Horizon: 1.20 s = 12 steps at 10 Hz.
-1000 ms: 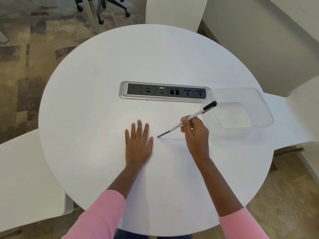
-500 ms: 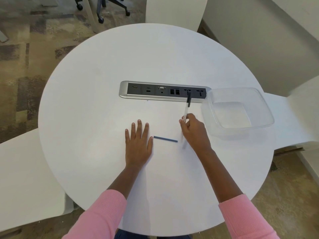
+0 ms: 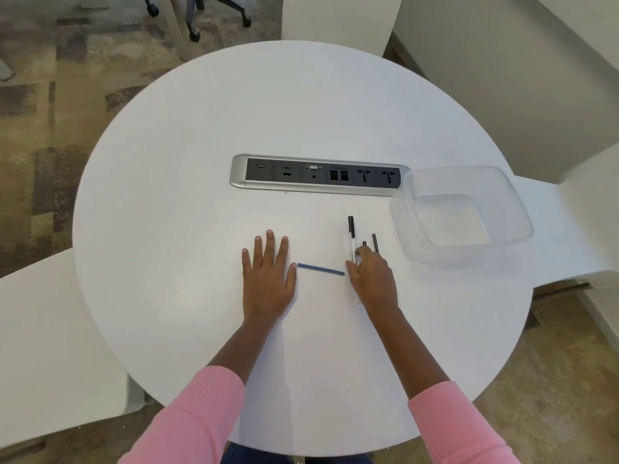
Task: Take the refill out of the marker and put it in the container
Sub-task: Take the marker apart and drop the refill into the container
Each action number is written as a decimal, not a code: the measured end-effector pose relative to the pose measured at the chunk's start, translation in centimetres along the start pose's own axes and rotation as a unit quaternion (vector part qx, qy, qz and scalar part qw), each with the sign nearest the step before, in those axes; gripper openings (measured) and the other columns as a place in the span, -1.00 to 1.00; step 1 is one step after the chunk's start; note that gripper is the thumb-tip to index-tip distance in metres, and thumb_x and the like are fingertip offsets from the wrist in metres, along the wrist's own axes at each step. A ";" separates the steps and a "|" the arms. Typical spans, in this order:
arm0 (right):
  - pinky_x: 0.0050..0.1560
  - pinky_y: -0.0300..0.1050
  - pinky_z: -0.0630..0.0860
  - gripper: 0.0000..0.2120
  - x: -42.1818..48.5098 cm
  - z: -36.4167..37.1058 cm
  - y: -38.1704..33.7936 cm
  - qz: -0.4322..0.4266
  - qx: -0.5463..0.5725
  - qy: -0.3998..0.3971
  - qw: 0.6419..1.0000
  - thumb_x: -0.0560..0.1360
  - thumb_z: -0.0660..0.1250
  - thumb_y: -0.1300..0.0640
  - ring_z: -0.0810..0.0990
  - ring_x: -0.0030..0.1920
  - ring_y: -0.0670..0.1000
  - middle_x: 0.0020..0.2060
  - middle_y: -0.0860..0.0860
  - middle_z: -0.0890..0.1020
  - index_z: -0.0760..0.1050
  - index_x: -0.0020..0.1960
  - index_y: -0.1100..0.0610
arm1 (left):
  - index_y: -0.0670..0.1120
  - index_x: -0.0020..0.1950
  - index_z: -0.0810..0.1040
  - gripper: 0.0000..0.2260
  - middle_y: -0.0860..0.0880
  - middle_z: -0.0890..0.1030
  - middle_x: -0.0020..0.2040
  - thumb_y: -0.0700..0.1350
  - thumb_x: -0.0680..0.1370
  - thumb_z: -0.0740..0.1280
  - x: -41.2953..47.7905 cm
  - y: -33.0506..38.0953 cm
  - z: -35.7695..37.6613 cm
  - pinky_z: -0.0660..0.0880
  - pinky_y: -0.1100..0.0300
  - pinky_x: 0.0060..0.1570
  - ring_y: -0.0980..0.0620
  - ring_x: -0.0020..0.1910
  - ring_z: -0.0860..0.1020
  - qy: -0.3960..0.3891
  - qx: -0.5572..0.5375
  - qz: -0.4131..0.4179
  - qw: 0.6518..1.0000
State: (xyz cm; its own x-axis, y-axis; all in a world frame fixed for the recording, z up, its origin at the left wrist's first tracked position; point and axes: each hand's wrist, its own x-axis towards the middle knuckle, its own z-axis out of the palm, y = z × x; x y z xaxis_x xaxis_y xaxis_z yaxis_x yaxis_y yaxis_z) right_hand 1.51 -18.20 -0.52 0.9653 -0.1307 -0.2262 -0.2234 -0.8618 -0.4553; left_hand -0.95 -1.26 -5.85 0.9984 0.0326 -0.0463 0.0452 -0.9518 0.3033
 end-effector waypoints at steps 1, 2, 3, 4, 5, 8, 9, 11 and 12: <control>-0.08 0.01 0.45 -0.80 0.0 0.2 -0.1 -0.002 0.005 0.006 1.000 0.50 0.22 0.18 0.53 -0.03 0.24 -0.02 0.24 0.56 0.40 0.06 0.28 | -0.09 0.49 0.12 -0.53 -0.17 0.10 0.52 -0.02 0.60 0.08 0.0 0.0 0.0 -0.05 -0.15 0.44 -0.21 0.49 0.08 0.000 0.001 0.001 1.000; -0.05 0.02 0.46 -0.79 0.0 0.3 -0.2 -0.003 0.008 0.009 1.000 0.51 0.23 0.18 0.53 -0.01 0.24 0.00 0.24 0.55 0.40 0.10 0.26 | -0.09 0.49 0.11 -0.53 -0.17 0.10 0.53 -0.01 0.60 0.07 0.1 0.0 0.0 -0.06 -0.14 0.44 -0.20 0.49 0.07 -0.002 0.003 0.000 1.000; -0.05 0.03 0.47 -0.78 -0.2 0.3 -0.3 0.000 0.003 0.012 1.000 0.51 0.22 0.18 0.52 0.00 0.25 0.02 0.24 0.54 0.39 0.12 0.25 | -0.08 0.49 0.12 -0.53 -0.17 0.10 0.53 -0.02 0.59 0.08 0.1 0.0 0.0 -0.06 -0.14 0.44 -0.20 0.50 0.07 -0.001 -0.001 -0.001 1.000; -0.03 0.03 0.47 -0.75 -0.6 0.3 -0.5 -0.027 -0.015 0.038 0.999 0.53 0.22 0.19 0.47 0.08 0.22 0.05 0.24 0.50 0.39 0.18 0.23 | -0.08 0.50 0.10 -0.52 -0.16 0.08 0.53 -0.01 0.60 0.06 0.1 -0.1 0.0 -0.07 -0.13 0.45 -0.19 0.50 0.05 -0.006 0.004 -0.001 1.000; 0.01 0.04 0.49 -0.77 -1.2 0.6 -1.1 -0.103 -0.030 0.074 0.991 0.53 0.22 0.22 0.47 0.09 0.22 0.03 0.25 0.53 0.45 0.16 0.26 | -0.08 0.50 0.10 -0.52 -0.17 0.08 0.53 0.00 0.60 0.06 0.1 -0.1 0.1 -0.07 -0.13 0.45 -0.19 0.50 0.05 -0.005 0.007 -0.001 1.000; -0.29 0.04 0.56 -0.92 -2.1 2.0 -2.5 -0.211 -0.046 0.057 0.975 0.36 0.36 0.41 0.56 -0.31 0.26 -0.29 0.26 0.59 0.55 -0.14 0.35 | -0.08 0.49 0.11 -0.52 -0.17 0.10 0.52 -0.01 0.59 0.08 0.1 -0.1 0.0 -0.05 -0.14 0.44 -0.20 0.49 0.08 -0.007 0.003 -0.001 1.000; -0.29 0.08 0.54 -0.94 -1.8 2.2 -2.3 -0.214 -0.057 0.053 0.974 0.41 0.30 0.42 0.53 -0.29 0.25 -0.28 0.26 0.58 0.54 -0.17 0.35 | -0.10 0.48 0.15 -0.53 -0.19 0.14 0.51 -0.02 0.59 0.10 0.1 -0.1 -0.2 -0.01 -0.16 0.43 -0.22 0.48 0.11 -0.005 -0.003 0.001 1.000; -0.18 0.09 0.47 -0.88 -1.2 2.6 -1.6 -0.228 -0.090 0.036 0.969 0.47 0.18 0.42 0.50 -0.18 0.22 -0.18 0.26 0.56 0.49 -0.10 0.35 | -0.12 0.46 0.20 -0.54 -0.21 0.19 0.49 -0.03 0.57 0.10 0.0 0.0 -0.4 0.04 -0.19 0.42 -0.24 0.46 0.16 -0.006 -0.007 0.003 1.000; -0.12 0.07 0.45 -0.84 -0.9 2.5 -1.3 -0.258 -0.104 0.015 0.960 0.48 0.13 0.41 0.49 -0.13 0.22 -0.14 0.25 0.55 0.48 -0.06 0.35 | -0.12 0.46 0.21 -0.54 -0.20 0.20 0.49 -0.03 0.58 0.08 0.0 0.0 -0.5 0.03 -0.18 0.42 -0.24 0.46 0.16 -0.009 -0.006 0.001 1.000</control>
State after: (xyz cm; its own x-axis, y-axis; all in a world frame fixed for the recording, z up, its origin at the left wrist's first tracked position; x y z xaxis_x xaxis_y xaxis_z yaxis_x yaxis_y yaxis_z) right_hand 0.61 -15.75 -1.88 0.9445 0.3285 0.0085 0.3140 -0.8948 -0.3174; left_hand -0.96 -1.08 -5.40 0.9977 0.0250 -0.0623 0.0435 -0.9479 0.3155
